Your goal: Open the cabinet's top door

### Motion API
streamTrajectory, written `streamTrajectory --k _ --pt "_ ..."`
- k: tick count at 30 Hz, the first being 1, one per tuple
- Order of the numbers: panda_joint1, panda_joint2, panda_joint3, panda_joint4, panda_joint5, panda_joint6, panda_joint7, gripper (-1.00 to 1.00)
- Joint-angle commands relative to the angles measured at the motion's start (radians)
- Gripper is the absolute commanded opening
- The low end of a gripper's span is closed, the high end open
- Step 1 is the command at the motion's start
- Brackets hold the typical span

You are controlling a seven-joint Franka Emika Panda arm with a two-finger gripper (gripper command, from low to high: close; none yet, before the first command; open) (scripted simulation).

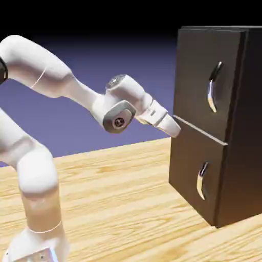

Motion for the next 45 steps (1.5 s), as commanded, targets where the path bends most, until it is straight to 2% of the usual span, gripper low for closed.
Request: streamTrajectory --k 1,45 --pt "0.013 -0.003 -0.014 0.008 -0.044 -0.002 -0.013 0.00" --pt "0.587 -0.154 -0.628 0.358 -1.957 -0.071 -0.568 0.00"
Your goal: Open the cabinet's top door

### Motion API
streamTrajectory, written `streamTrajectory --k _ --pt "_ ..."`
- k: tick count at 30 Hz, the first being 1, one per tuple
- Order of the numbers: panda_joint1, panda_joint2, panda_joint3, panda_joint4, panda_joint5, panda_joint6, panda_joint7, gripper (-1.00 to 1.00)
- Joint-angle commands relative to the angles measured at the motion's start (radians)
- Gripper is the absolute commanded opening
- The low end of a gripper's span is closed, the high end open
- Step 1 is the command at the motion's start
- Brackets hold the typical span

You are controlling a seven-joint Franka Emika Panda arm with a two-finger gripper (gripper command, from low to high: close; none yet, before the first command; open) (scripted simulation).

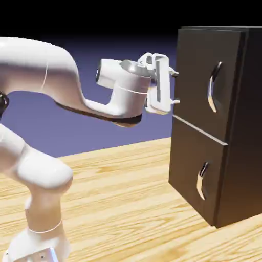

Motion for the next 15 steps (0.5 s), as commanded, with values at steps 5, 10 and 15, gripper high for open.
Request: streamTrajectory --k 5,10,15 --pt "0.065 -0.017 -0.070 0.040 -0.218 -0.008 -0.063 0.00" --pt "0.130 -0.034 -0.140 0.079 -0.435 -0.016 -0.126 0.00" --pt "0.196 -0.051 -0.209 0.119 -0.652 -0.024 -0.189 0.00"
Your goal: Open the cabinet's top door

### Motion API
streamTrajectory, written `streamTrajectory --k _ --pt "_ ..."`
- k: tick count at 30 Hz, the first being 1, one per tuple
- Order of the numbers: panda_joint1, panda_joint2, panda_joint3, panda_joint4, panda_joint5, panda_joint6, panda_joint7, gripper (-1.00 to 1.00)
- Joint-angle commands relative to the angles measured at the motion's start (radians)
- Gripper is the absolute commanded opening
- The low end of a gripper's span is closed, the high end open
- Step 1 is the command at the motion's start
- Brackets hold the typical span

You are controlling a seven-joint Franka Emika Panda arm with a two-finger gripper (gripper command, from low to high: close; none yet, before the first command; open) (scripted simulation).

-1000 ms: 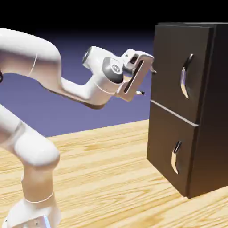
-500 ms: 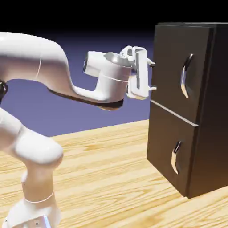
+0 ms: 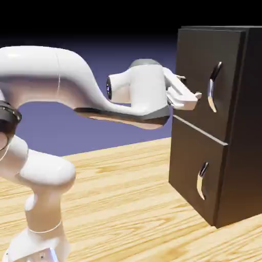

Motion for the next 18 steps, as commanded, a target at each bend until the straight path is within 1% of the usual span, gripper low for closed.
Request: streamTrajectory --k 1,4,6,11,12,13,14,18 --pt "0.013 -0.003 -0.014 0.008 -0.044 -0.002 -0.013 0.00" --pt "0.052 -0.014 -0.056 0.032 -0.174 -0.006 -0.051 0.00" --pt "0.061 -0.016 -0.065 0.037 -0.203 -0.007 -0.059 0.00" --pt "0.242 0.070 -0.198 0.167 -0.234 -0.027 -0.024 0.00" --pt "0.249 0.073 -0.204 0.172 -0.235 -0.027 -0.023 0.00" --pt "0.249 0.073 -0.204 0.172 -0.235 -0.027 -0.023 -1.00" --pt "0.249 0.073 -0.204 0.172 -0.235 -0.027 -0.023 -1.00" --pt "0.104 0.135 -0.086 0.122 -0.236 -0.053 0.073 -1.00"
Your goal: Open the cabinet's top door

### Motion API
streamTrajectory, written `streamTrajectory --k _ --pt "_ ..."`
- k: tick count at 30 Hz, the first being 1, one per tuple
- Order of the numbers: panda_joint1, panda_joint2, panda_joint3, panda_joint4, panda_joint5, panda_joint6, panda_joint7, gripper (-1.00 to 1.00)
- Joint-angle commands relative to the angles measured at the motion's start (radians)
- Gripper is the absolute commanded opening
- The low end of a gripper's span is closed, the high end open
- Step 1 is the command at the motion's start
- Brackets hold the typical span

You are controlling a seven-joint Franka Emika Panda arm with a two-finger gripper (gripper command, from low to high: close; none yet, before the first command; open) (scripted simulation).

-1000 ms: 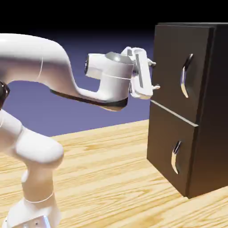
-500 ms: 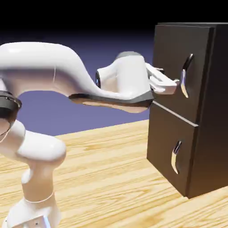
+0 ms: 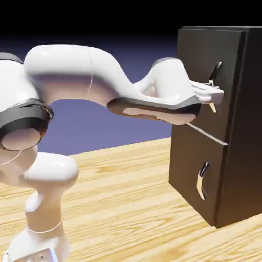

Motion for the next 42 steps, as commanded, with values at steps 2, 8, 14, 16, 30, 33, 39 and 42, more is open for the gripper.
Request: streamTrajectory --k 2,8,14,16,30,33,39,42 --pt "-0.072 0.026 0.061 -0.020 0.000 -0.007 0.044 -1.00" --pt "-0.290 0.084 0.253 -0.064 -0.001 -0.019 0.164 -1.00" --pt "-0.507 0.116 0.450 -0.097 0.007 -0.020 0.263 -1.00" --pt "-0.580 0.122 0.517 -0.106 0.007 -0.018 0.296 -1.00" --pt "-1.044 0.021 0.952 -0.235 0.303 -0.025 0.222 -1.00" --pt "-1.125 -0.031 1.032 -0.277 0.433 -0.029 0.145 -1.00" --pt "-1.262 -0.143 1.174 -0.352 0.694 -0.027 -0.006 -1.00" --pt "-1.314 -0.199 1.231 -0.385 0.824 -0.026 -0.084 -1.00"
